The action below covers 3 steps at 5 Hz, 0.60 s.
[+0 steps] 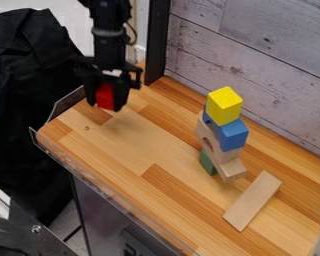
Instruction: Take the red cube and put it on the left
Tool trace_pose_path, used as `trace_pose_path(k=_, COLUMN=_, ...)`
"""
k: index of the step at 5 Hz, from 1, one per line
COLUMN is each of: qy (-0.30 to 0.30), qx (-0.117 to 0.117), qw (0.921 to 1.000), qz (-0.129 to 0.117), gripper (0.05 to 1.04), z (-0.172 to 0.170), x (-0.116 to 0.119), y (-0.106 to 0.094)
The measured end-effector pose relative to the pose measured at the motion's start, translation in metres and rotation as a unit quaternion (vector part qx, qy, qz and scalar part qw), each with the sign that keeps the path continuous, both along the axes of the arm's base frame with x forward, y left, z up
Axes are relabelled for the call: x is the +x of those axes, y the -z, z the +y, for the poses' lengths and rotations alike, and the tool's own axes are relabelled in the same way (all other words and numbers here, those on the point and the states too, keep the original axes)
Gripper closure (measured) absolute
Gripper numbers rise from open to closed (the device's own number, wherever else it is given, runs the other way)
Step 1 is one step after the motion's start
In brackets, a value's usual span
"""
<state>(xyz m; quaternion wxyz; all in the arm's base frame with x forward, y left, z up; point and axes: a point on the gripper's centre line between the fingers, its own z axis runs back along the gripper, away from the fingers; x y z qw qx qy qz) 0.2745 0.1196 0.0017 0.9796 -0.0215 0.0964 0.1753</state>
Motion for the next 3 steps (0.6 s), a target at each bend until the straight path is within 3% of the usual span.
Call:
trace_pose_path(k=1, qy=-0.003, qx=-0.002, qw=0.9997, qz=0.023, gripper=0.491, z=0.002, x=0.001, y=0.033)
trace_pose_path(k=2, qy=-0.01, qx=0.009, qw=0.9997, qz=0.021, gripper=0.491, z=0.008, x=0.011, y=0.04)
trace_pose_path(k=3, qy=-0.016, qx=0.013, qw=0.9996, qz=0.021, gripper=0.419, z=0.012, x=0.015, y=0.044)
